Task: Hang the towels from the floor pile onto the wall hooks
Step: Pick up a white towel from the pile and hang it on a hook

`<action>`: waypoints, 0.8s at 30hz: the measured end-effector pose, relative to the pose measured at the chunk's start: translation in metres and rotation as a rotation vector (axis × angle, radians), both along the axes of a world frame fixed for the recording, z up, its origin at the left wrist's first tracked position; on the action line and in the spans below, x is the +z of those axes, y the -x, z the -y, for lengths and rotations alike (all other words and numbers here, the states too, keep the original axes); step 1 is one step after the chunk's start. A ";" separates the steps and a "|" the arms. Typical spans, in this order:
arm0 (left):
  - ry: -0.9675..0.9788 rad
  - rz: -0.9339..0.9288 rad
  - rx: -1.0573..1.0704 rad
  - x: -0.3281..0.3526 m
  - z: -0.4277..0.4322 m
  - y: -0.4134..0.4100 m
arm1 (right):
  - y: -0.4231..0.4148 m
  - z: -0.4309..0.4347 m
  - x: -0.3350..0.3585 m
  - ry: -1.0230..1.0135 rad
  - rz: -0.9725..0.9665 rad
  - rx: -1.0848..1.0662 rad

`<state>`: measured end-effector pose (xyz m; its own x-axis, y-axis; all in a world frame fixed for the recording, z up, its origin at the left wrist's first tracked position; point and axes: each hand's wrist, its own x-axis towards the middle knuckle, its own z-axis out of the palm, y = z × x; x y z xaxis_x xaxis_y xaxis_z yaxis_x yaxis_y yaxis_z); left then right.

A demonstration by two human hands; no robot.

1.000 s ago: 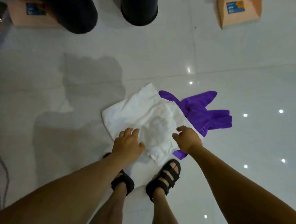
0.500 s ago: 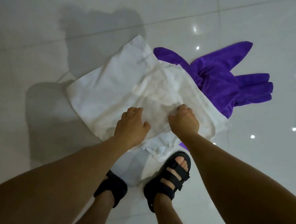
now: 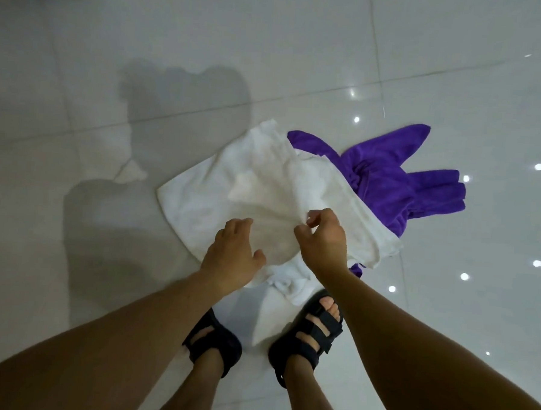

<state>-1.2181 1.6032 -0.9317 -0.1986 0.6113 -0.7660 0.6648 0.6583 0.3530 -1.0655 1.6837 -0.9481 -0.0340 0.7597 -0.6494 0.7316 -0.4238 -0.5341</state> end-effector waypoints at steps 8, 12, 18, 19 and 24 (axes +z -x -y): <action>-0.249 0.213 0.107 0.176 -0.028 0.059 | 0.088 -0.027 0.210 0.189 -0.519 -0.208; -0.240 0.260 0.079 0.289 -0.051 0.092 | 0.120 -0.047 0.341 0.504 -0.700 -0.126; -0.206 0.242 -0.054 0.441 -0.058 0.111 | 0.129 -0.082 0.496 0.482 -0.937 0.179; -0.231 0.244 0.012 0.465 -0.062 0.111 | 0.130 -0.088 0.517 0.439 -0.974 0.230; -0.552 0.392 0.486 0.590 -0.080 0.114 | 0.134 -0.100 0.606 0.224 -1.005 0.372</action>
